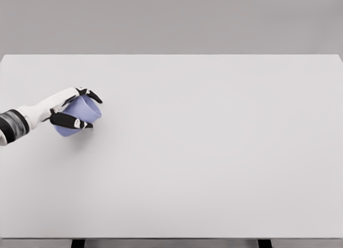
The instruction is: Flip the cup with left arm and place it on the table
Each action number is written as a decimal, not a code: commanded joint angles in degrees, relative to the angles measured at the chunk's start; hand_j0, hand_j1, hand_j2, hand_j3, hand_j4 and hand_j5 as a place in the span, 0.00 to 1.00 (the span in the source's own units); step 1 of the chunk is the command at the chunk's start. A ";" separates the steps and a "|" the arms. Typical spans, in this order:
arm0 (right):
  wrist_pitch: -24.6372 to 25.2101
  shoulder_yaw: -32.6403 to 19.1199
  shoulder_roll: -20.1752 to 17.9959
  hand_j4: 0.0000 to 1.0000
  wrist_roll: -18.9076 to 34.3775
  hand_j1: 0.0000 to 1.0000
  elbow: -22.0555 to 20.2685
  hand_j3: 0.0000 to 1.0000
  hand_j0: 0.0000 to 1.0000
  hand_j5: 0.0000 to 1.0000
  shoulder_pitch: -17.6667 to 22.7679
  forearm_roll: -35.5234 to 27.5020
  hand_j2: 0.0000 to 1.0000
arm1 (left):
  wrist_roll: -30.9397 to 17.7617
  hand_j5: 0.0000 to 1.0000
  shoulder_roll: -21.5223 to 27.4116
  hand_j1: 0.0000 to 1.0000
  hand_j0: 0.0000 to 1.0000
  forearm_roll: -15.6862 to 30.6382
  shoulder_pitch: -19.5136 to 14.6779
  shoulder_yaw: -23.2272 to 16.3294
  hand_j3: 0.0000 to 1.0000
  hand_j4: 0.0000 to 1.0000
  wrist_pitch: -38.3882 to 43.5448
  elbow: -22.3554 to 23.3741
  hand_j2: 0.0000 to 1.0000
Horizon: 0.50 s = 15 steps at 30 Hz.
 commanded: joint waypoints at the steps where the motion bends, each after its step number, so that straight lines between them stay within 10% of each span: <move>1: 0.00 0.00 0.00 1.00 0.01 1.00 0.00 1.00 1.00 1.00 0.00 -0.01 1.00 | 0.06 0.58 1.93 0.58 0.58 5.07 0.00 0.54 0.58 0.58 -3.73 0.05 0.58; 8: 0.00 0.00 0.00 1.00 0.01 1.00 0.00 1.00 1.00 1.00 -0.09 -0.01 1.00 | -1.08 0.61 1.84 0.61 0.61 13.69 0.44 0.46 0.61 0.61 -14.62 3.12 0.61; 15: 0.00 0.00 0.00 1.00 0.01 1.00 0.00 1.00 1.00 1.00 0.00 -0.01 1.00 | -19.29 0.62 -1.05 0.62 0.62 25.47 0.00 -0.25 0.62 0.62 -37.66 15.69 0.62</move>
